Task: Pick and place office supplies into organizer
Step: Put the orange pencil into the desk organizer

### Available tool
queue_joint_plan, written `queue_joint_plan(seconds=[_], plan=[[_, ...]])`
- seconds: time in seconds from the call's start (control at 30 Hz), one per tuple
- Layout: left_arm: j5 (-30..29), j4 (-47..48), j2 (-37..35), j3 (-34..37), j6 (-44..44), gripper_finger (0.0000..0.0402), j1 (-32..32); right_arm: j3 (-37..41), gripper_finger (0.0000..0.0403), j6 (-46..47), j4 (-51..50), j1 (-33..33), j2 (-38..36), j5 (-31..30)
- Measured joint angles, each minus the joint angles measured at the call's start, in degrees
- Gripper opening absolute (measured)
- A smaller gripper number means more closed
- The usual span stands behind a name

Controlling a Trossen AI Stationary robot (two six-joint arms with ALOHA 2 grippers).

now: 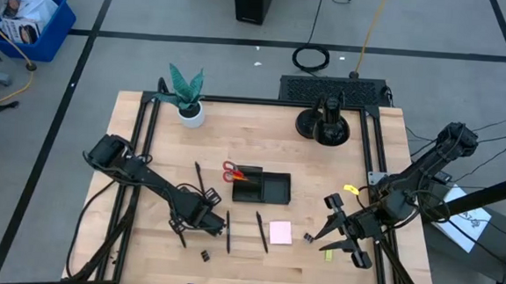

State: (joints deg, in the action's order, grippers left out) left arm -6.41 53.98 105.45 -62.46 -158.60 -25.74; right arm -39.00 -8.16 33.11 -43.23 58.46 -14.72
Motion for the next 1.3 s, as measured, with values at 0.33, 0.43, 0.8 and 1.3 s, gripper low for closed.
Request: queue_joint_plan(seconds=[0.33,0.43,0.8,1.3], plan=[[1.12,2.59,0.02,0.02,0.32,0.0127,0.0,0.0,0.0112,0.0,-0.01,-0.01,0.0,0.0],[1.2,2.99,0.04,0.09,0.32,0.0127,0.0,0.01,0.0112,0.0,-0.01,-0.01,0.0,0.0],[1.2,3.0,0.28,0.07,0.82,0.0127,1.22,0.0,0.0112,0.0,-0.01,-0.01,0.0,0.0],[1.32,1.7,3.25,-0.17,1.41,0.0127,1.55,0.01,0.0112,0.0,-0.03,-0.01,0.0,0.0]])
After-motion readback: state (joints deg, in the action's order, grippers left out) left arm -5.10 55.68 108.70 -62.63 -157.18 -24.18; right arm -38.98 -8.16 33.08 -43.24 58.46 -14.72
